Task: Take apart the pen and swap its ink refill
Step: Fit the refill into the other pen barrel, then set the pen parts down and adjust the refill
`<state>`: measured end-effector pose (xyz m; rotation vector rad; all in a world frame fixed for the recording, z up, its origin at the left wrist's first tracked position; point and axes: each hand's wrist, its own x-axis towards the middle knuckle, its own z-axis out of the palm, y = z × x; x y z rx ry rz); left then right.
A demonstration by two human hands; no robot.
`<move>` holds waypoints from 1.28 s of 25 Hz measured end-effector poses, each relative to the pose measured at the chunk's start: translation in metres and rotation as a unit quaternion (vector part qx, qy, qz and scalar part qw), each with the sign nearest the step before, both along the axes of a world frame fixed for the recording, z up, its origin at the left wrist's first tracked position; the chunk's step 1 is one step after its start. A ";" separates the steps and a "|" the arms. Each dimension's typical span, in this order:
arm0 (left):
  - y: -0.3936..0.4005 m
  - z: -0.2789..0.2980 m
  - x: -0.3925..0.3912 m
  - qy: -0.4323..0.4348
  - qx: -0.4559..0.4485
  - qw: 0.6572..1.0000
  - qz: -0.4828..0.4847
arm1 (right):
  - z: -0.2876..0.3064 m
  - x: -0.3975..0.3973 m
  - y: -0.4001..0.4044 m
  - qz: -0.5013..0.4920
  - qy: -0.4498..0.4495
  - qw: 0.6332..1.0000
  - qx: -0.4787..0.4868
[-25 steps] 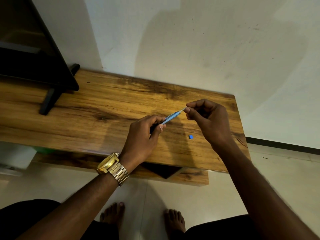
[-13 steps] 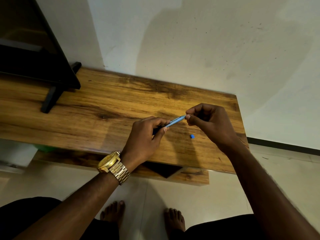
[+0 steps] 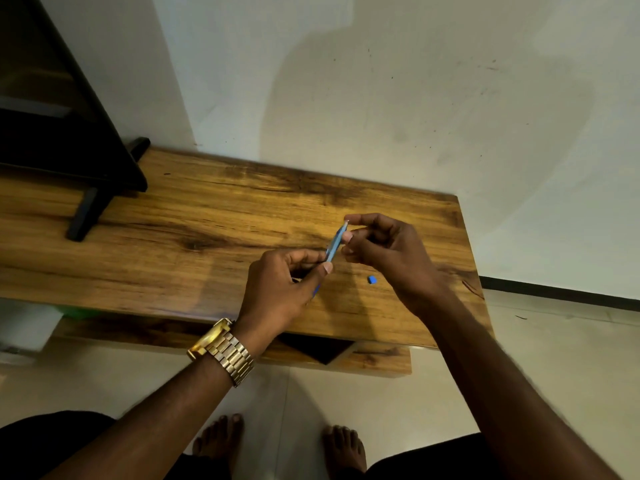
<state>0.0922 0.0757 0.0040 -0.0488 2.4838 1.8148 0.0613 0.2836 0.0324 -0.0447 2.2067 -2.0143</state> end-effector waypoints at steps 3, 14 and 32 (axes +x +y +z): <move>-0.001 0.004 -0.001 -0.009 0.007 1.000 0.002 | -0.010 0.005 -0.014 0.018 -0.051 0.998 0.041; -0.061 -0.003 -0.028 0.058 -0.217 0.974 0.035 | -0.022 -0.029 -0.016 -0.133 -0.067 0.967 0.207; -0.044 -0.015 -0.021 0.003 -0.304 0.952 0.024 | -0.008 -0.001 0.048 -0.035 -0.014 0.890 0.455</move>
